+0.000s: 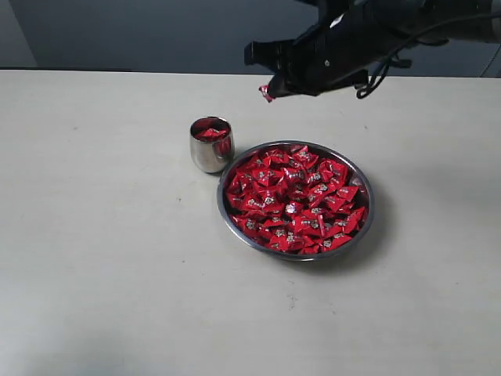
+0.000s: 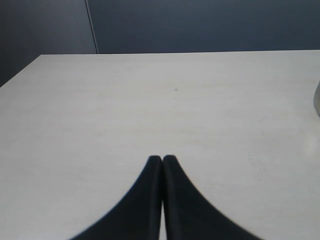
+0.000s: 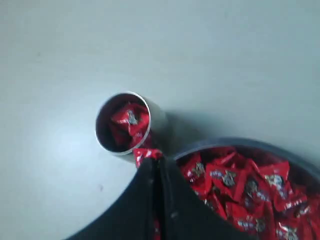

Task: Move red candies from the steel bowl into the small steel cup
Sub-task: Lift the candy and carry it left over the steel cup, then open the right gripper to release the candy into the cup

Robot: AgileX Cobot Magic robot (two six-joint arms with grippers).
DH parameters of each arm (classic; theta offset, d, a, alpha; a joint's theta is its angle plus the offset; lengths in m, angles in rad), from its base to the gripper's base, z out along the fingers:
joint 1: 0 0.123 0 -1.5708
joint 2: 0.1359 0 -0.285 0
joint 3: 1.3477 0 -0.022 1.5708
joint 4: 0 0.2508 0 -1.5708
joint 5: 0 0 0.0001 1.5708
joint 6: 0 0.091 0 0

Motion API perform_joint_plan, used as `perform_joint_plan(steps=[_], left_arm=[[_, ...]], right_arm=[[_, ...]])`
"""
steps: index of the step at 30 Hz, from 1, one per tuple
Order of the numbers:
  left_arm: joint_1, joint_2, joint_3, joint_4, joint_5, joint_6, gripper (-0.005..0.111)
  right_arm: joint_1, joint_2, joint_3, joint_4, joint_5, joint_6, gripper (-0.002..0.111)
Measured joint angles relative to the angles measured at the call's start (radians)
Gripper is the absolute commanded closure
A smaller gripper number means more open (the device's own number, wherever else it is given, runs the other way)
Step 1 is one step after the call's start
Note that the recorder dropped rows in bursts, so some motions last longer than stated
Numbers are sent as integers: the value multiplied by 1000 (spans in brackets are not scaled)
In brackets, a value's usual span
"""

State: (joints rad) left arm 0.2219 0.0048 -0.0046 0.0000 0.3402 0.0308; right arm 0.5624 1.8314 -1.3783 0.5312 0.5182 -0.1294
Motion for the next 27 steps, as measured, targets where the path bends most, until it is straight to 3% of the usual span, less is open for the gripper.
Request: perform_joint_plan(steps=[16,27], left_arm=[[0,0,0,0,0,0,106],[0,0,0,0,0,0,106]], right_arm=[[38,263,-379,23,120,-33,109],[88,400,-473,29,170,-42,109]])
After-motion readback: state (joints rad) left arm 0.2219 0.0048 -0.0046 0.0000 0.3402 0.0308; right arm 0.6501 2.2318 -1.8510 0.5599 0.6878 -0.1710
